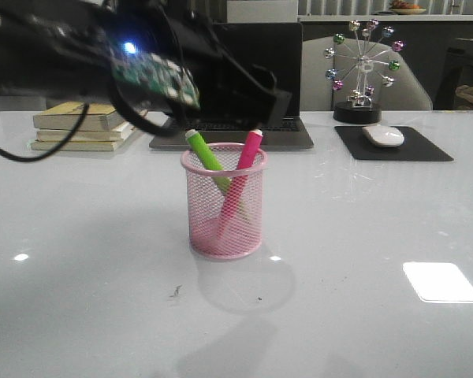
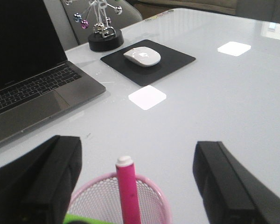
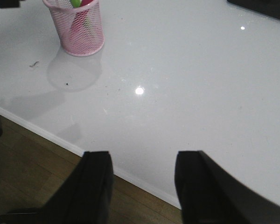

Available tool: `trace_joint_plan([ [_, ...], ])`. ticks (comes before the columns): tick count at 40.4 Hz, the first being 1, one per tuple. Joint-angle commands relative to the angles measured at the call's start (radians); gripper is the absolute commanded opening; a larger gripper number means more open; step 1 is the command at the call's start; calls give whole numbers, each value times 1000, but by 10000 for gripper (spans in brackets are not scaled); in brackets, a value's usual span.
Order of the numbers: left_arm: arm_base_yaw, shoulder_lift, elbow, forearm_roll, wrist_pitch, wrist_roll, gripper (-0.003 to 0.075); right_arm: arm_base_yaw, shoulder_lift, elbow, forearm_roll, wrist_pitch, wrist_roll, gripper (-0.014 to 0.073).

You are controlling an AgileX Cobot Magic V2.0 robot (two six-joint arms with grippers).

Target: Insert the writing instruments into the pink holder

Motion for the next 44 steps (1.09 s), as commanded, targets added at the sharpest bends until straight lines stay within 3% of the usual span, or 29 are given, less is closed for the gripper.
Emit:
trace_joint_plan([
  [1, -5, -156, -24, 7, 155, 5, 549, -7, 6, -26, -5, -68, -6, 434],
  [10, -5, -410, -24, 7, 683, 5, 549, -7, 6, -26, -5, -68, -6, 434],
  [22, 2, -659, -20, 60, 1114, -4, 549, -7, 6, -26, -5, -68, -6, 434],
  [29, 34, -762, 67, 62, 1153, -16, 549, -7, 6, -26, -5, -69, -6, 434],
  [36, 123, -822, 140, 98, 1151, -105, 549, -7, 6, -26, -5, -68, -6, 434],
  [44, 229, -827, 159, 94, 1158, -106, 549, -7, 6, -26, -8, -67, -6, 434],
])
